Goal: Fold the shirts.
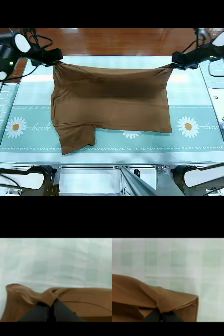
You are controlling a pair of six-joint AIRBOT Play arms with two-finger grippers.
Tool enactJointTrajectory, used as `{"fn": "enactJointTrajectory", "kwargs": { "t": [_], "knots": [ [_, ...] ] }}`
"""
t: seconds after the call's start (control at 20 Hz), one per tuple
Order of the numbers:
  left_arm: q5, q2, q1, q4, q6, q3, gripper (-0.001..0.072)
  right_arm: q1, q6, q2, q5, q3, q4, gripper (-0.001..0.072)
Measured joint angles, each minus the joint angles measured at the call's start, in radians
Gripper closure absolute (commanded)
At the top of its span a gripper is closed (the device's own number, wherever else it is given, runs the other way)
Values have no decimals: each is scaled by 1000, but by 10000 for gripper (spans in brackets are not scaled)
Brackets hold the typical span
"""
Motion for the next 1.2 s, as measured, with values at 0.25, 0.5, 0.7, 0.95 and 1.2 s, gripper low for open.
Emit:
{"fn": "enactJointTrajectory", "kwargs": {
  "t": [0.25, 0.5, 0.7, 0.95, 1.2],
  "knots": [
    [-20, -90, 50, -177, 23, 27, 669, -10, 28, -132, 30, 110, 47, 684],
    [-200, -108, 103, -230, 152, 32, 669, -37, -13, -150, 227, 130, 83, 684],
    [-377, -142, 129, -212, 227, 32, 668, -35, -17, -154, 313, 92, 3, 684],
    [-457, -177, 129, -192, 254, 32, 614, -13, -10, -161, 330, 14, -63, 640],
    [-517, -189, 129, -183, 253, 32, 3, -13, -18, -166, 327, -13, -24, 81]
  ]
}}
